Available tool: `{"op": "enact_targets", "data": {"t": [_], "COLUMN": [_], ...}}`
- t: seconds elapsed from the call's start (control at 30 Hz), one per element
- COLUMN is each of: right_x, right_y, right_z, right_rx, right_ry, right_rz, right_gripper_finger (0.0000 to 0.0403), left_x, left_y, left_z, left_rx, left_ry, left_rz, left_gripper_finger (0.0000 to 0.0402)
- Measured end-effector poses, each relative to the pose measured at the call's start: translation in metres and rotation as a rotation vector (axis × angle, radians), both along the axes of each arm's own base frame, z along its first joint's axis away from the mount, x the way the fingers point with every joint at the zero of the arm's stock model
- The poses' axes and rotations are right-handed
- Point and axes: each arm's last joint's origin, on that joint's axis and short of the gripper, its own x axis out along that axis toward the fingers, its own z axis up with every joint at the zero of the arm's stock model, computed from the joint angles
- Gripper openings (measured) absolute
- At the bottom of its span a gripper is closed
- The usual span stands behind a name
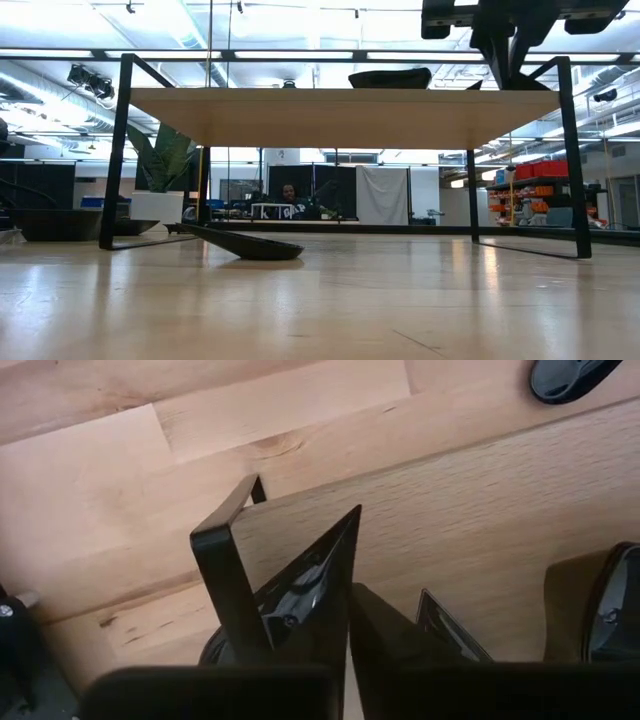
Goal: Pick & Place Mini shaped plates
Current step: Stack the drop shaped plate on top of the drop shaped plate on the shelf
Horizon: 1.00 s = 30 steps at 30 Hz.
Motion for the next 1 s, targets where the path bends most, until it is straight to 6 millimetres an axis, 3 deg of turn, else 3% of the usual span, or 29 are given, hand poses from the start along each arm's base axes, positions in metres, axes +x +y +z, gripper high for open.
{"op": "enact_targets", "data": {"t": [1.0], "right_x": [0.003], "right_y": [0.0], "right_z": [0.013], "right_rx": [0.011], "right_ry": [-0.074], "right_rz": [0.003], "right_gripper_finger": [0.0003], "left_x": [0.0], "left_y": [0.0], "left_z": [0.0], "left_rx": [0.0], "left_ry": [0.0], "left_rz": [0.0], "left_gripper_finger": [0.0003]}}
